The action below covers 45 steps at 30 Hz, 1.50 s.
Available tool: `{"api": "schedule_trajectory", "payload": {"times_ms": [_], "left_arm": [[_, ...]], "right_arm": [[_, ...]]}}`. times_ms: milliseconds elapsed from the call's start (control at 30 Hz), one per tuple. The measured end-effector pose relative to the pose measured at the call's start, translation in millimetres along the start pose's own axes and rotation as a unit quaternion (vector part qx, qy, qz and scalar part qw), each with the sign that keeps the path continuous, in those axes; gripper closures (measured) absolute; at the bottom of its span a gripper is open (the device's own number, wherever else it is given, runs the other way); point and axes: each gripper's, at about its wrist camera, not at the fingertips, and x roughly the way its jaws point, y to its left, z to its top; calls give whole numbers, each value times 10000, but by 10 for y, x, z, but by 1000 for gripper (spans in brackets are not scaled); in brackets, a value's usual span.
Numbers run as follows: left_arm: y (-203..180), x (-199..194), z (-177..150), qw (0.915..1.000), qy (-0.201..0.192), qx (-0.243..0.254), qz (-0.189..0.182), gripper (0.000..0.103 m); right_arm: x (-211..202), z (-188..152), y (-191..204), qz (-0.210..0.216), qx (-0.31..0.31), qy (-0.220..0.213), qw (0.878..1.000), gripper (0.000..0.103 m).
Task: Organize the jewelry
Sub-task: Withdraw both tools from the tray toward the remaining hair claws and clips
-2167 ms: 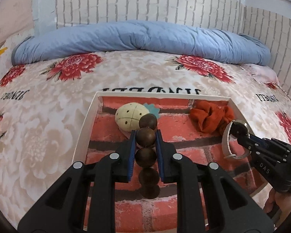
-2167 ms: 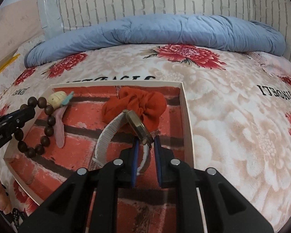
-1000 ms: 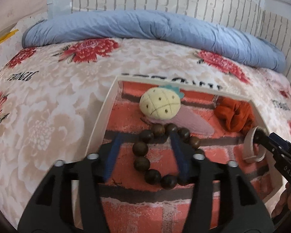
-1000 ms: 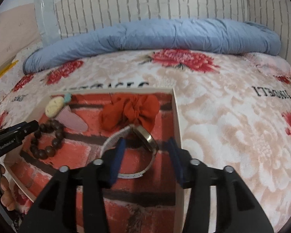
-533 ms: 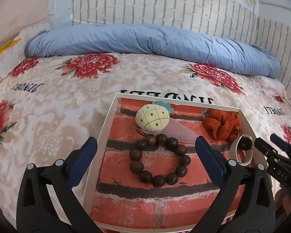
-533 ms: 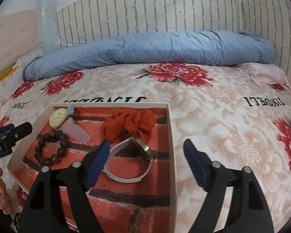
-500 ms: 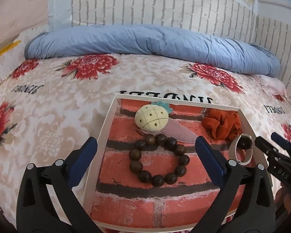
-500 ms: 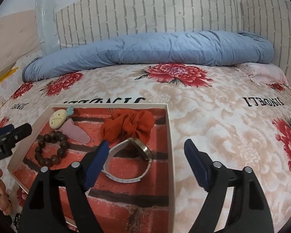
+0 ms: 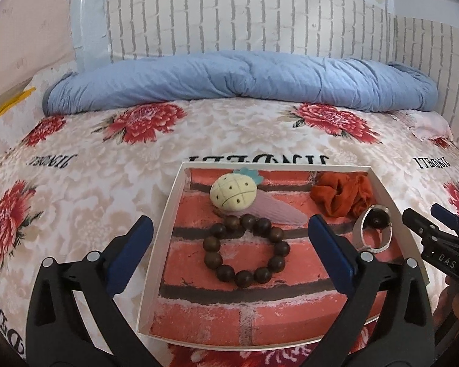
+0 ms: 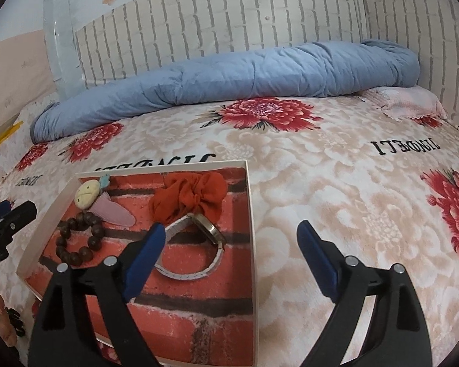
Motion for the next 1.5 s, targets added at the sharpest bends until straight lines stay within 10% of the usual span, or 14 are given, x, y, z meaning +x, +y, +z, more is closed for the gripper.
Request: {"api": "schedule_trajectory", "payload": {"times_ms": [733, 1500], "left_arm": [[573, -748, -71, 9989, 72, -442, -123, 5], [1587, -1960, -1210, 9982, 311, -389, 322, 5]], "right_arm": [[-757, -320, 375, -265, -769, -155, 9966, 17], [-2117, -1242, 312, -448, -598, -192, 9970, 8]]}}
